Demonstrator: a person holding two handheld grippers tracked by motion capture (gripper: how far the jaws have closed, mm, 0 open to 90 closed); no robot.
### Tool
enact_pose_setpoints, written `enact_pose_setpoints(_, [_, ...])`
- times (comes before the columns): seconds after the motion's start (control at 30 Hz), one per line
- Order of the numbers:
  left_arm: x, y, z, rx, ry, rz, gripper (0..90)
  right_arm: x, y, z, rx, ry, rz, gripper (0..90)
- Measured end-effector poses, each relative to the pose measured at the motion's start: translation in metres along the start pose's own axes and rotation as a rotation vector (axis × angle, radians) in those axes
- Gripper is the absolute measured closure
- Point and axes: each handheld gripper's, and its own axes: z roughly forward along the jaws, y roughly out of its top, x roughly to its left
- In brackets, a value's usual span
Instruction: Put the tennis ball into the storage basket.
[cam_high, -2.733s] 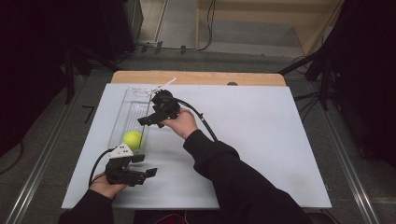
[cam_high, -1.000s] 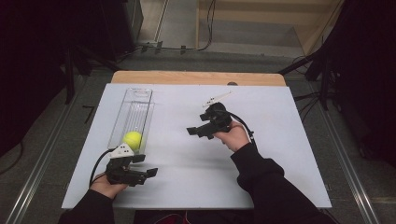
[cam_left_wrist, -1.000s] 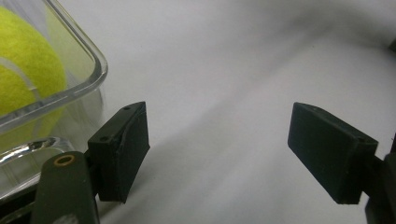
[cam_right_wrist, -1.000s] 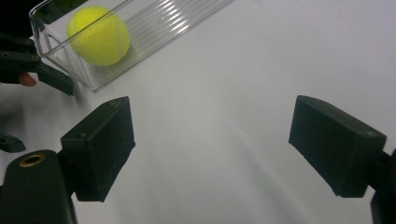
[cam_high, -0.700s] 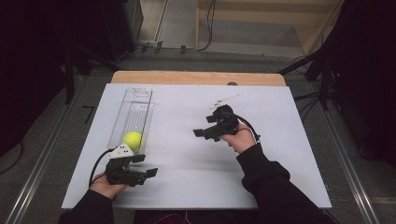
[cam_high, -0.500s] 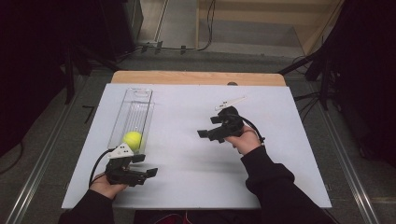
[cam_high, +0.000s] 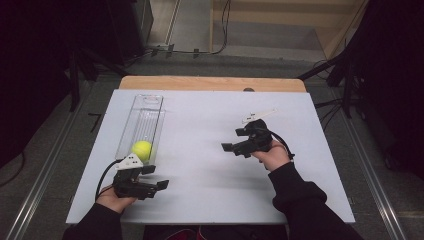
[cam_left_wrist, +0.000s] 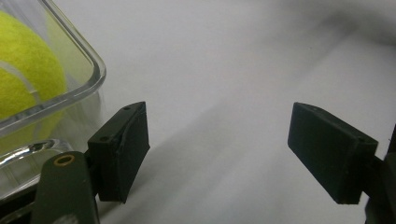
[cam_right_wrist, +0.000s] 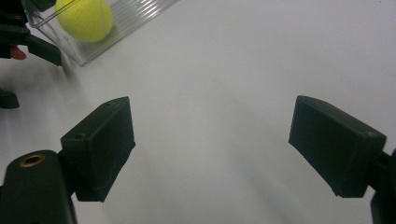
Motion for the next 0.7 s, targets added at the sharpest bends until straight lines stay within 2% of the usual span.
enact_pose_setpoints(0.7, [0.000,0.000,-0.001,-0.004,0.000,0.003,21.0,-0.004,-0.038,-0.018,0.001,-0.034,0.026,12.4])
